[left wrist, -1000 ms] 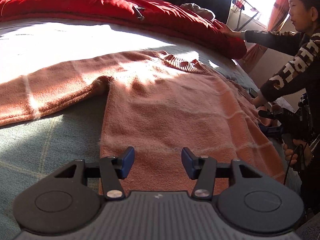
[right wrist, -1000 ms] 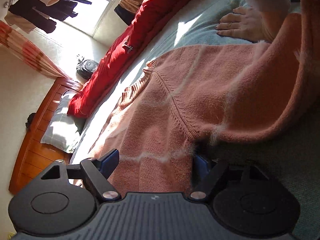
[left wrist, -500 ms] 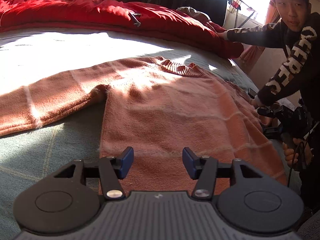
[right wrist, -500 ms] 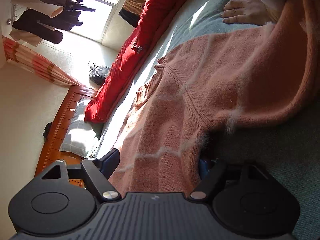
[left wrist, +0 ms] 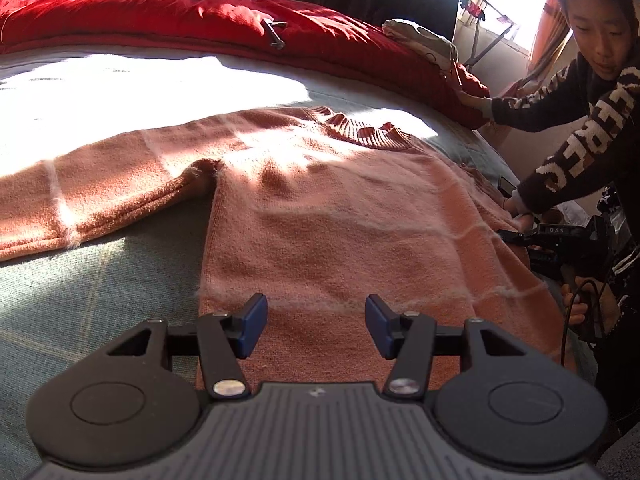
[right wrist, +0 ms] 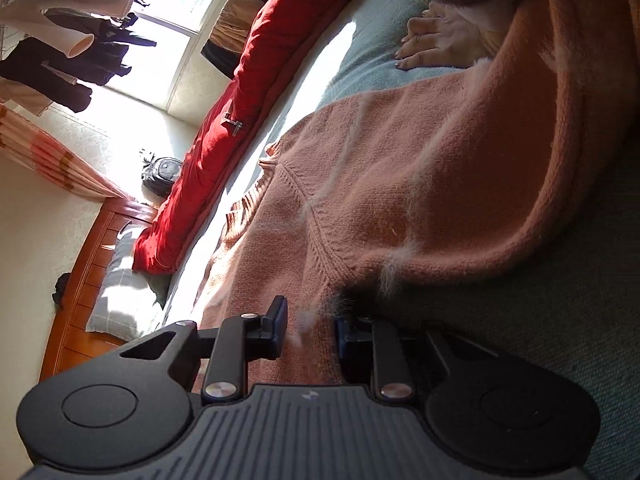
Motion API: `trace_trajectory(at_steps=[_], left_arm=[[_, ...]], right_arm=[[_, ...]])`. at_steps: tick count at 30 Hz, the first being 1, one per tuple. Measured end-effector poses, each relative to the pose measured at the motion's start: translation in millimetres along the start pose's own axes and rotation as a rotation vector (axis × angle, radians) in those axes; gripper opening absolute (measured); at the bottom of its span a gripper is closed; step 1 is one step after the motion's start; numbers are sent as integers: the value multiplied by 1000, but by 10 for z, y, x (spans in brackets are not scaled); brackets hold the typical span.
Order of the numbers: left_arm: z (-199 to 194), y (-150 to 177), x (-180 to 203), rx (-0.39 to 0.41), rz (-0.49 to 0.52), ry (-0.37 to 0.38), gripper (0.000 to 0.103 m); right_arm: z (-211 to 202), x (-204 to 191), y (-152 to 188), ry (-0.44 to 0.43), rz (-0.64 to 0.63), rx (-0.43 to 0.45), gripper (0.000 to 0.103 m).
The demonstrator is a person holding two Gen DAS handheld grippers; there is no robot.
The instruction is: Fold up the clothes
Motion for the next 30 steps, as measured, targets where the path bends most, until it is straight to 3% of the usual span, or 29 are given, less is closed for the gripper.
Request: trace_trajectory(at_steps=[5, 11, 13, 18, 20, 24, 30], left_arm=[[-42, -54, -23, 19, 16, -2, 54], [27, -70, -165, 10, -16, 9, 54], [67, -111, -253, 16, -49, 22, 54], [252, -254, -517, 43, -136, 83, 59], [376, -304, -615, 45, -151, 93, 60], [689, -423, -839, 44, -189, 80, 60], [1043, -581, -1055, 76, -290, 201, 60]], right_arm=[[-154, -310, -179, 154, -188, 88, 11], [-22, -377, -106, 358, -361, 39, 13], [-45, -376, -39, 371, -366, 57, 15], [-264, -554, 203, 446, -392, 111, 48], [-374, -658, 346, 467, -419, 147, 56], [-564, -862, 625, 456, -430, 219, 65], [-661, -1014, 853, 451, -398, 253, 67]])
Point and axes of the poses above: each gripper's, at about its wrist camera, not at the fingertips, and z roughly the way its jaws point, x to its right, y to its underside, the point moved 2 cm from there along z, roughly the way its jaws point, and after that the axes turned 6 degrees about z, right-handed, at the moved point
